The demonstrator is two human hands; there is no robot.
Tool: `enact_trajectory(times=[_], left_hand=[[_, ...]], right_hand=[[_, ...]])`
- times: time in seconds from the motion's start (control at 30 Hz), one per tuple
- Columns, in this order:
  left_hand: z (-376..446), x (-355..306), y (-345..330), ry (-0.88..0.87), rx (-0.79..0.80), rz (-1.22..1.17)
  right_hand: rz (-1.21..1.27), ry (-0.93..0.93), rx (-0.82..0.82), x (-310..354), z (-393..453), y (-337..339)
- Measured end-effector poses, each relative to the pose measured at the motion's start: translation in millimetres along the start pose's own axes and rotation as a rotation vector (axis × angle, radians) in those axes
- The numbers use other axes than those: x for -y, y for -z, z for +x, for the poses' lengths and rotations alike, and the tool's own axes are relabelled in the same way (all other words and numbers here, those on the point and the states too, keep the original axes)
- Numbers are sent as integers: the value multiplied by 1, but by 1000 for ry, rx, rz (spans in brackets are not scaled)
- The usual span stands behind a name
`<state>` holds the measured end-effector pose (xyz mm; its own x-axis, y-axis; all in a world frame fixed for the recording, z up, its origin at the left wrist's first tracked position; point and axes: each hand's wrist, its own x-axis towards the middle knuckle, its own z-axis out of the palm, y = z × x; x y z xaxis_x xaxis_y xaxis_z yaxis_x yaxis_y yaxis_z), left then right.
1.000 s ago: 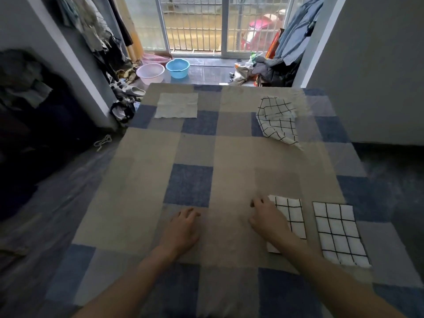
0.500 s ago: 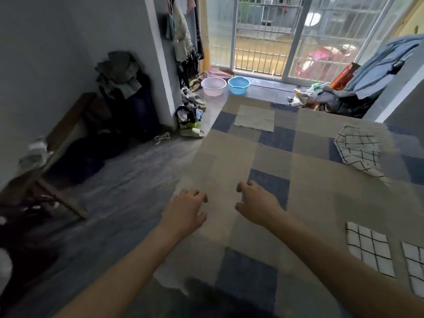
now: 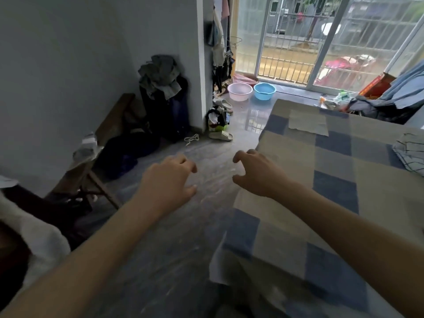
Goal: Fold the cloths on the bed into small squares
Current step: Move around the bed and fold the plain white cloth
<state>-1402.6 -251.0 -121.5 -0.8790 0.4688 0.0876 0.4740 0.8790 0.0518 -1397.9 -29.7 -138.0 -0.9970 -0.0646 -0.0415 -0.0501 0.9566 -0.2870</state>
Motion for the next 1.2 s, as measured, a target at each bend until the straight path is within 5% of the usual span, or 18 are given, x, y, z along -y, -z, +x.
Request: enact_trajectory(times=[0.3,0.63,1.2], left_hand=[[68,96,15,-28,14,34],[233,193,22,-100,35,78],[503,211,4,-436,22,-117]], right_hand=[[15,9,-65,63,96,10],[140,-110,-120,65,271,30],[82,-411,-193,-19,442,92]])
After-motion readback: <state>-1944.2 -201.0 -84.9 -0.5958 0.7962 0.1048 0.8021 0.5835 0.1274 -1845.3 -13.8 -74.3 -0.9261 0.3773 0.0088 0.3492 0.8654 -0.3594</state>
